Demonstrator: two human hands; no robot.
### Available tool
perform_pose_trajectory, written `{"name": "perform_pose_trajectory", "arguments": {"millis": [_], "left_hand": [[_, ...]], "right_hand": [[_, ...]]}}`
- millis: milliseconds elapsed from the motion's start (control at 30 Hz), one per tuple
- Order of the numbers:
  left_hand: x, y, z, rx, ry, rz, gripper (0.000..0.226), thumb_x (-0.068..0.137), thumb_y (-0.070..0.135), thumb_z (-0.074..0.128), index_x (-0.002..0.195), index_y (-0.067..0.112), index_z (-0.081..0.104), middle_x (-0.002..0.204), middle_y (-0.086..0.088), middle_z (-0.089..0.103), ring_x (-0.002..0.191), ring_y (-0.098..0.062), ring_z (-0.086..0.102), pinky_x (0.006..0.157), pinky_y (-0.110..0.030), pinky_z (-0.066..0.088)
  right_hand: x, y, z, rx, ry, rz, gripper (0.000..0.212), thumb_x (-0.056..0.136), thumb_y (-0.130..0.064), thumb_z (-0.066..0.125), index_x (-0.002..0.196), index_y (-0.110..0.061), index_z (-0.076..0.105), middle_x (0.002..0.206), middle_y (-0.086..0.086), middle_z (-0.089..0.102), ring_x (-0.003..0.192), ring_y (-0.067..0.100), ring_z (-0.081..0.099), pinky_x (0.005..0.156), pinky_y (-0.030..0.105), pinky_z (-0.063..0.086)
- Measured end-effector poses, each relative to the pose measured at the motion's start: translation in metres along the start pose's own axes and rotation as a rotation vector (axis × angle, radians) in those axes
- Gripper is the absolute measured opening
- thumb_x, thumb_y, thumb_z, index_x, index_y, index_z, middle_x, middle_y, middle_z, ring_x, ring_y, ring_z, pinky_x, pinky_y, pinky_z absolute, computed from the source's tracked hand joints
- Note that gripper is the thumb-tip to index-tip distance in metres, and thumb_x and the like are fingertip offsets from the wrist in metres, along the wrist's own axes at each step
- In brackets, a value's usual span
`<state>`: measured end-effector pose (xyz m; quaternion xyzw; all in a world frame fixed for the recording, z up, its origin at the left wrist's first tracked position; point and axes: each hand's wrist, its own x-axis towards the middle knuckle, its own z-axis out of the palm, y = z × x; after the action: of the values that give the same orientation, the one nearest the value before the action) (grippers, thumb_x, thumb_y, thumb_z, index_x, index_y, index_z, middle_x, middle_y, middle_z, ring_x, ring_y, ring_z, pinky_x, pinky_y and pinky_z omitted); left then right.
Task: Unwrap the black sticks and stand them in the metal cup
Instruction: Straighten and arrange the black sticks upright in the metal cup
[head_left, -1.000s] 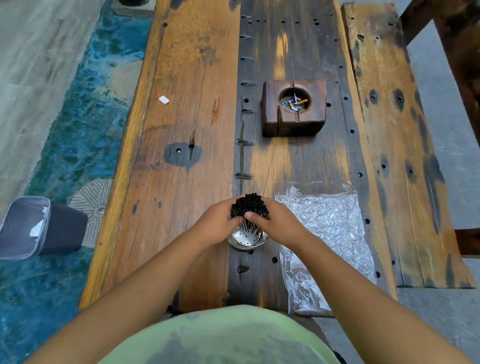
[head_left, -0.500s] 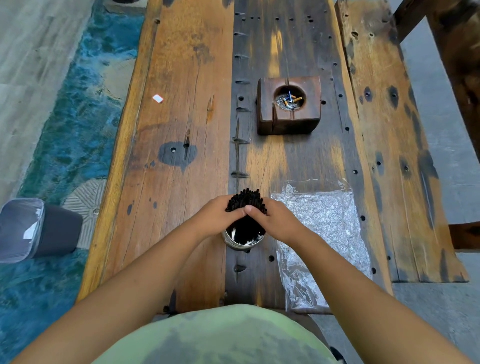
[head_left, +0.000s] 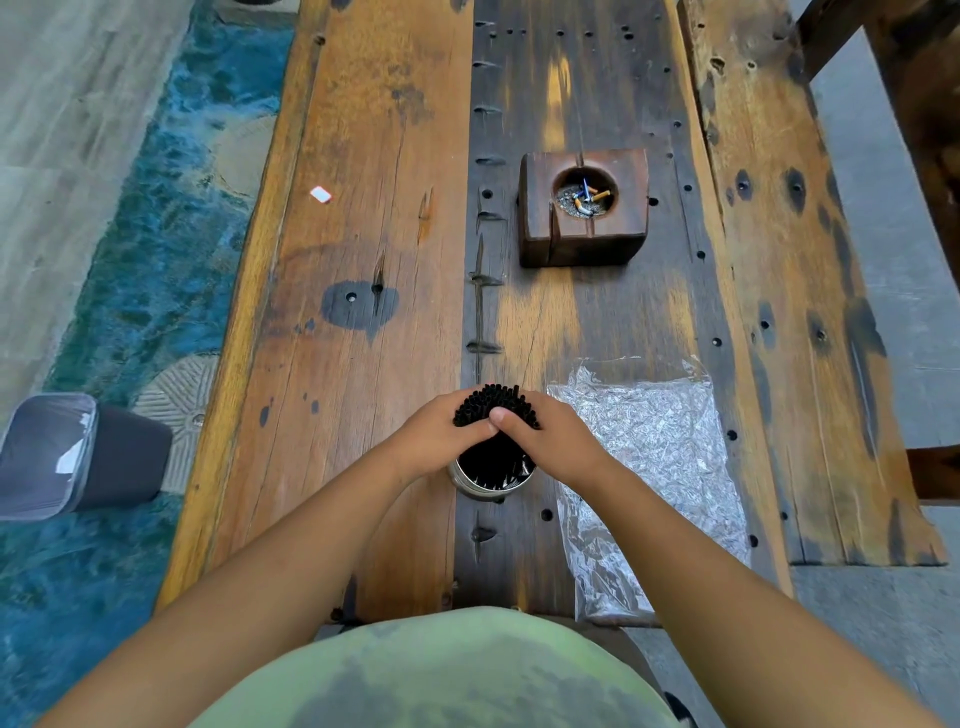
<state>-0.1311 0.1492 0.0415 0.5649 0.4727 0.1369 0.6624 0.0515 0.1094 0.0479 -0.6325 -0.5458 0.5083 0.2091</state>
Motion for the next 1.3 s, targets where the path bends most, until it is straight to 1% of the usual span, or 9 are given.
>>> {"name": "perform_pose_trajectory", "arguments": {"millis": [67,133,267,400,567,733,1033,1167,1300], "left_hand": [[-0.002,0.000,0.001,-0.017,0.006,0.035,0.033,0.093,0.029,0.065,0.126,0.033,0.062,0.114,0.005,0.073,0.105,-0.008,0.068,0.090,-0.023,0.055],[-0.002,-0.001,0.004,-0.033,0.047,0.027,0.025,0.094,0.030,0.064,0.118,0.025,0.068,0.107,0.000,0.075,0.101,-0.012,0.071,0.089,-0.029,0.057],[-0.001,0.000,0.008,-0.050,0.110,-0.006,0.011,0.095,0.029,0.062,0.095,0.023,0.071,0.092,0.001,0.075,0.093,-0.016,0.072,0.087,-0.034,0.057],[-0.002,0.004,0.007,-0.041,0.117,-0.006,0.015,0.095,0.036,0.061,0.091,0.025,0.071,0.092,0.003,0.076,0.092,-0.012,0.072,0.085,-0.030,0.057],[-0.004,-0.007,0.008,-0.033,0.082,0.004,0.022,0.091,0.037,0.067,0.109,0.025,0.070,0.103,0.003,0.076,0.099,-0.012,0.072,0.092,-0.036,0.056],[-0.004,-0.008,0.008,0.080,0.124,0.012,0.023,0.093,0.042,0.062,0.106,0.025,0.071,0.099,0.004,0.076,0.097,-0.010,0.071,0.092,-0.041,0.057],[-0.008,-0.011,0.004,0.056,0.118,0.011,0.026,0.096,0.039,0.056,0.110,0.021,0.069,0.105,0.000,0.075,0.102,-0.012,0.070,0.096,-0.042,0.054],[-0.007,-0.012,0.007,0.020,0.115,0.022,0.024,0.098,0.034,0.056,0.112,0.020,0.069,0.107,0.000,0.075,0.104,-0.013,0.070,0.096,-0.040,0.054],[-0.007,-0.013,0.009,0.014,0.113,0.016,0.021,0.099,0.026,0.055,0.113,0.016,0.067,0.108,-0.002,0.073,0.105,-0.015,0.069,0.097,-0.038,0.054]], "right_hand": [[0.000,0.004,0.001,-0.013,-0.006,-0.021,0.052,0.093,-0.050,0.059,0.140,-0.028,0.052,0.126,-0.004,0.065,0.113,0.012,0.061,0.095,0.029,0.051],[0.001,0.008,0.004,-0.021,0.034,-0.025,0.062,0.091,-0.057,0.056,0.147,-0.033,0.046,0.134,-0.002,0.061,0.121,0.014,0.058,0.101,0.032,0.050],[0.001,0.005,0.004,0.039,0.116,-0.021,0.035,0.098,-0.046,0.054,0.126,-0.030,0.067,0.113,0.000,0.070,0.106,0.014,0.066,0.093,0.034,0.055],[-0.002,-0.003,0.003,0.046,0.145,-0.002,0.028,0.099,-0.044,0.055,0.099,-0.022,0.071,0.096,0.004,0.072,0.090,0.017,0.069,0.081,0.038,0.058],[-0.007,0.002,0.005,0.082,0.063,-0.024,0.021,0.094,-0.040,0.063,0.112,-0.031,0.069,0.098,-0.011,0.074,0.088,-0.003,0.068,0.074,0.014,0.054],[-0.003,0.010,0.007,0.072,0.099,-0.014,0.024,0.094,-0.042,0.062,0.104,-0.022,0.072,0.093,-0.004,0.075,0.087,0.007,0.071,0.077,0.026,0.057],[-0.003,0.012,0.008,0.130,0.118,-0.003,0.019,0.097,-0.044,0.058,0.091,-0.030,0.069,0.086,-0.005,0.074,0.083,0.009,0.071,0.071,0.026,0.057],[-0.004,0.014,0.008,0.127,0.120,-0.011,0.015,0.099,-0.042,0.057,0.089,-0.035,0.066,0.084,-0.010,0.071,0.079,0.002,0.068,0.066,0.016,0.050],[-0.006,0.013,0.010,0.076,0.143,-0.035,0.019,0.100,-0.037,0.055,0.082,-0.040,0.060,0.081,-0.013,0.066,0.078,0.003,0.065,0.065,0.018,0.047]]}}
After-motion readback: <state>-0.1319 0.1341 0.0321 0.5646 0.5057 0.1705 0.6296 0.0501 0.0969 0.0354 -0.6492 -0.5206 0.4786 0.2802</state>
